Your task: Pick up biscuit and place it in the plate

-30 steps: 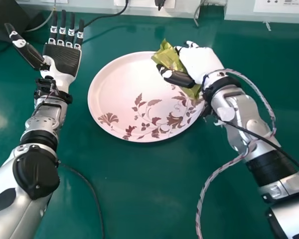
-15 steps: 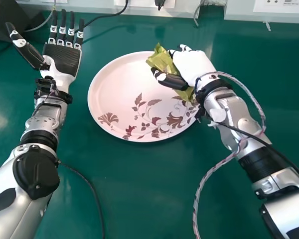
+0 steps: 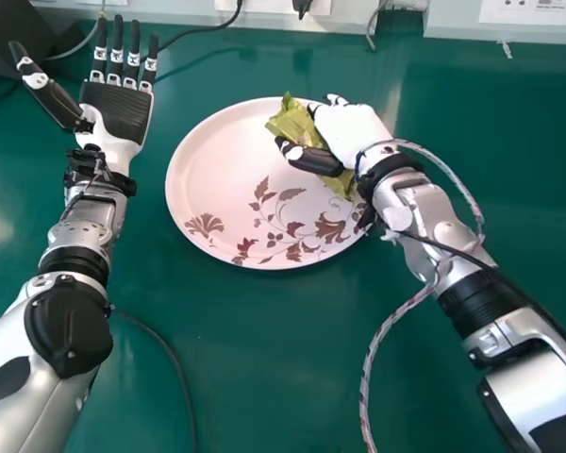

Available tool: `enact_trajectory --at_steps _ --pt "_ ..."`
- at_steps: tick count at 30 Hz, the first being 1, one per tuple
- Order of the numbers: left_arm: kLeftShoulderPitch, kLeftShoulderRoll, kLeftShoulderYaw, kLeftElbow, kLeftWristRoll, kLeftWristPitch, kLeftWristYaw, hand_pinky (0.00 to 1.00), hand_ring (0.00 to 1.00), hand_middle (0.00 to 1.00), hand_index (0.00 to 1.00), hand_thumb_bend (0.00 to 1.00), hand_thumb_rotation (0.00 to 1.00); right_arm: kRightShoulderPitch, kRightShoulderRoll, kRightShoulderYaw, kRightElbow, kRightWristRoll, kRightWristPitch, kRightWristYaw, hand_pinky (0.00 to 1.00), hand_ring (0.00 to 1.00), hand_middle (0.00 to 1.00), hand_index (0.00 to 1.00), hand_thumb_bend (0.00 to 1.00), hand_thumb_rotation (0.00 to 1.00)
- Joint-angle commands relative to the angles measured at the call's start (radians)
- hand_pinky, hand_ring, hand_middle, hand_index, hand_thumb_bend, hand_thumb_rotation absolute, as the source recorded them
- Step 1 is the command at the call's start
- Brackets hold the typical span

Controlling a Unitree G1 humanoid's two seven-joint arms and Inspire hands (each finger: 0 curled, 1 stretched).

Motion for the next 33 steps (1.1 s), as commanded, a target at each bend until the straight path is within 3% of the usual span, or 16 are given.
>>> enact_trajectory --at_steps 1,18,33 --pt "0.003 0.000 -0.008 0.006 0.014 -0.010 0.005 0.95 0.88 0.95 1.00 0.96 0.54 -0.024 0.014 0.011 0.019 0.011 0.001 0.005 0.04 0.10 0.18 0.49 0.50 0.05" --pt "0.002 0.001 0.001 0.003 0.005 0.016 -0.011 0.93 0.87 0.94 1.00 0.96 0.55 -0.076 0.040 0.058 0.153 0.016 -0.017 -0.001 0.04 0.10 0.17 0.49 0.50 0.05" --pt "0.004 -0.002 0.001 0.001 0.001 0.026 -0.035 0.92 0.87 0.94 0.99 0.95 0.59 -0.104 0.049 0.076 0.213 0.085 -0.029 0.106 0.03 0.09 0.17 0.49 0.50 0.05"
